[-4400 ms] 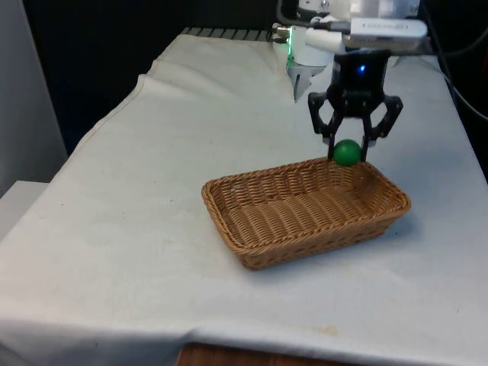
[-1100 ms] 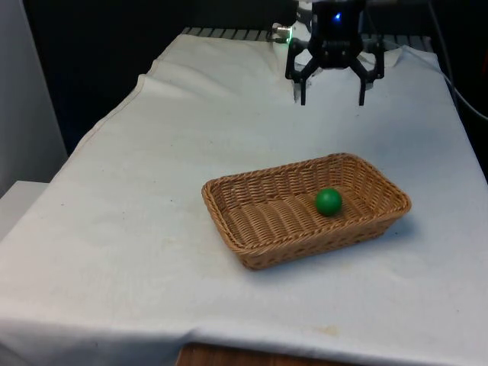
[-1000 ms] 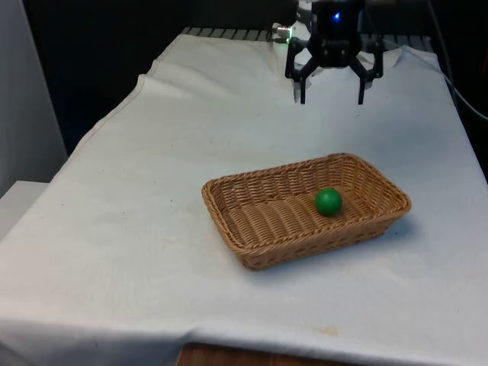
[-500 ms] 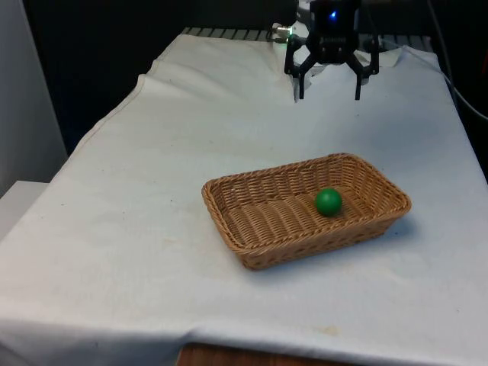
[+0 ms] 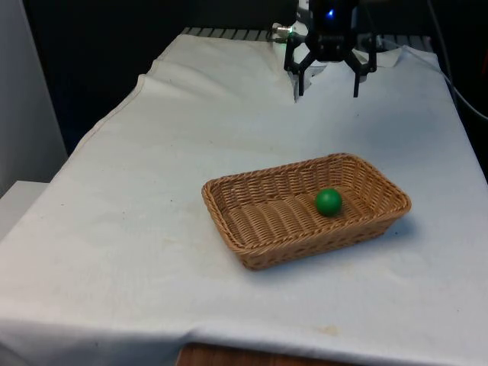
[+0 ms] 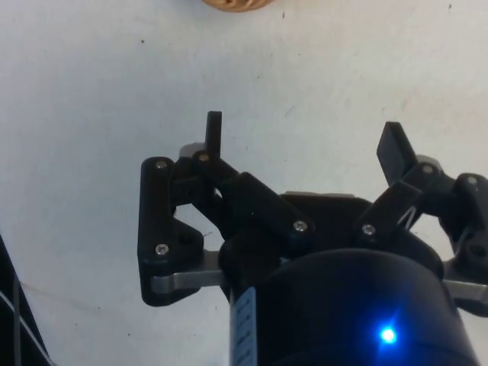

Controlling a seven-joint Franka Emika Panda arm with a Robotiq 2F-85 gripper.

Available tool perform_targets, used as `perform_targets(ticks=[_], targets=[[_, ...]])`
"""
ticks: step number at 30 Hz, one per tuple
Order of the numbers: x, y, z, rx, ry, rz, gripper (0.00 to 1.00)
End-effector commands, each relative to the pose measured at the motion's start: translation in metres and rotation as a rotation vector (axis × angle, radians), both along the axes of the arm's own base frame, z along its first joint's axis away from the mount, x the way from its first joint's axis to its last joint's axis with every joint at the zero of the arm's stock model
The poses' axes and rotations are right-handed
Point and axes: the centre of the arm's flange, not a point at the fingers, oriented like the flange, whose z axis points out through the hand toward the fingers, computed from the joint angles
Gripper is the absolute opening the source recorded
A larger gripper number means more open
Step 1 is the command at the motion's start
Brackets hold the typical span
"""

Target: Pick up the ball and place it into the basket.

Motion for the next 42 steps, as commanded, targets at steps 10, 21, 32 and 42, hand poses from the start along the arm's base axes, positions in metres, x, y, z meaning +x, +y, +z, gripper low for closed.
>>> perform_targets(ticks=[10,21,32,42], targets=[[-0.004,0.002,-0.003,0.001,-0.008,-0.06,1.0],[-0.018,0.0,-0.007,0.012,-0.007,-0.086,1.0],[-0.034,-0.007,0.002,0.041,-0.018,-0.065,1.0],[-0.035,-0.009,0.014,0.047,-0.037,0.019,1.0]])
